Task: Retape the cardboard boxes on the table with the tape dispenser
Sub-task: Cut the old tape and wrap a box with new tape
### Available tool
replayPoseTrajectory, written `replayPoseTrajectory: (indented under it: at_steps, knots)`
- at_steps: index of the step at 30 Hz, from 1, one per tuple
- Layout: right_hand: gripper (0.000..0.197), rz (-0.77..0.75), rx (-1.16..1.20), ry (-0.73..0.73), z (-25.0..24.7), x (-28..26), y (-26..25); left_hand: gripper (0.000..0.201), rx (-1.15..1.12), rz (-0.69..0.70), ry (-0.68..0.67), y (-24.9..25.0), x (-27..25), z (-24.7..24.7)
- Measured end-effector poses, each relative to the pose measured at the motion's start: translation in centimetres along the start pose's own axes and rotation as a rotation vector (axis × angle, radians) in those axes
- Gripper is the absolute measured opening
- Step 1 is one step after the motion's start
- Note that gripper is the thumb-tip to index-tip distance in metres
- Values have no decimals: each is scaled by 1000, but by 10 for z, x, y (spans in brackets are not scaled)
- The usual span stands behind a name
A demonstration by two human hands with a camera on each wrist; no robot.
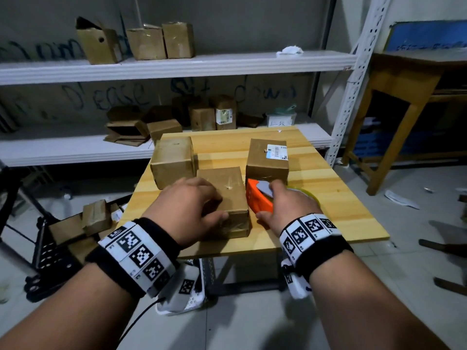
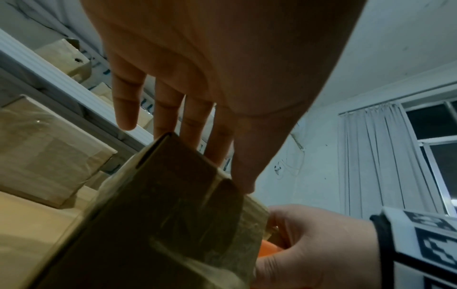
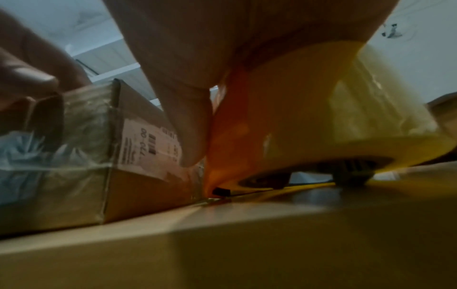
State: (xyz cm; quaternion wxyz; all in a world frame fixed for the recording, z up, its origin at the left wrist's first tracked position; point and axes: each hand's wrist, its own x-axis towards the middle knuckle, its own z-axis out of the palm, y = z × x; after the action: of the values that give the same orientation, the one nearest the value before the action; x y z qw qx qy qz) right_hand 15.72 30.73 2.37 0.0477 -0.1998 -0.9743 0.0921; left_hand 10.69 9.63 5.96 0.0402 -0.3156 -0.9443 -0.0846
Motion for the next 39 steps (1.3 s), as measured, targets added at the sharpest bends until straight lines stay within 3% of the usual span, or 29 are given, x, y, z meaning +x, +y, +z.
replayPoseTrajectory:
  at_steps: [5,14,16,19,22,25,31,34,37,39]
  knots:
    - [52,-3,89,64,-7,1,7,59,-230,-17,54,-14,-1,9]
    - [29,39,696,277,-51,2,23,45,-246,29,28,-23,5,8]
    - [35,-11,844,305,-53,2,24,40,-317,24,95,-24,3,8]
    - [40,-41,1083,257,-55,1,21,26,-522,-46,319,-23,0,3]
    - [40,-61,1150,189,-54,-1,16,15,-692,-86,418,-26,-2,-4]
    - [43,-78,1143,183,-50,-1,13,39,-694,-75,357,-30,-5,-4]
    - [41,-40,1087,251,-47,0,10,77,-317,22,79,-27,-7,8]
    - [44,17,1039,330,-43,2,10,79,-246,89,-6,-28,-6,16]
    - [34,90,1031,291,-40,3,10,73,-187,116,7,-35,-7,16]
    - [37,114,982,257,-37,5,10,70,-179,110,21,-38,-8,13]
